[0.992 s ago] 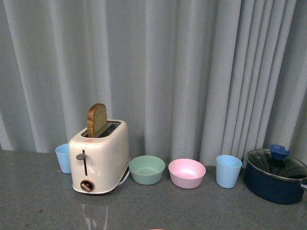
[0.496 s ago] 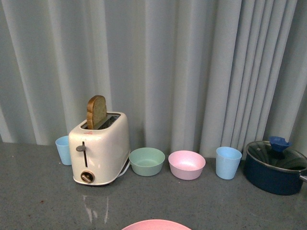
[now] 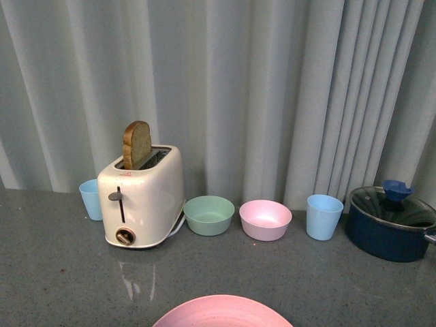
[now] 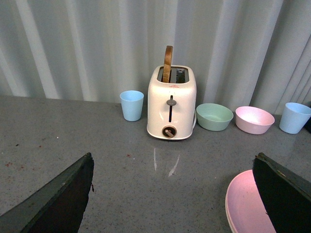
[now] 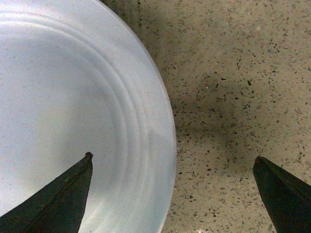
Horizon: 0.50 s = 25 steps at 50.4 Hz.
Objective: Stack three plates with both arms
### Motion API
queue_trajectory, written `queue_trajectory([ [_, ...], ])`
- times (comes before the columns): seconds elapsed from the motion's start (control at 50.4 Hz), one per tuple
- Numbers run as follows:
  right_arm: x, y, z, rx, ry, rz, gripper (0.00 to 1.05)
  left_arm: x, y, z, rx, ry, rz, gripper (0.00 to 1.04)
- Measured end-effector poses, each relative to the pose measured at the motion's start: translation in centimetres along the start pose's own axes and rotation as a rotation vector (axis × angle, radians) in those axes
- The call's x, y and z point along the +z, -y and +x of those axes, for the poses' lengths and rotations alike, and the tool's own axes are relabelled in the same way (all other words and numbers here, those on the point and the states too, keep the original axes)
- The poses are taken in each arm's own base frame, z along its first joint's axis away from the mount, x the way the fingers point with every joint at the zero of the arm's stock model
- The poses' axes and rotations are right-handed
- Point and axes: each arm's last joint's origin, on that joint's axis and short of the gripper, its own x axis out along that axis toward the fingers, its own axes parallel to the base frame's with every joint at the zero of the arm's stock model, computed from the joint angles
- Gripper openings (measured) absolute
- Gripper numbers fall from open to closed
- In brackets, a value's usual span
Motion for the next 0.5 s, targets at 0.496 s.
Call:
queue_trajectory([
  [0.496,-0.6,-1.2,1.5,0.026,-0.009,0.017,0.97,0.0,0.0,0.0,0.0,0.0,0.0,0.98],
])
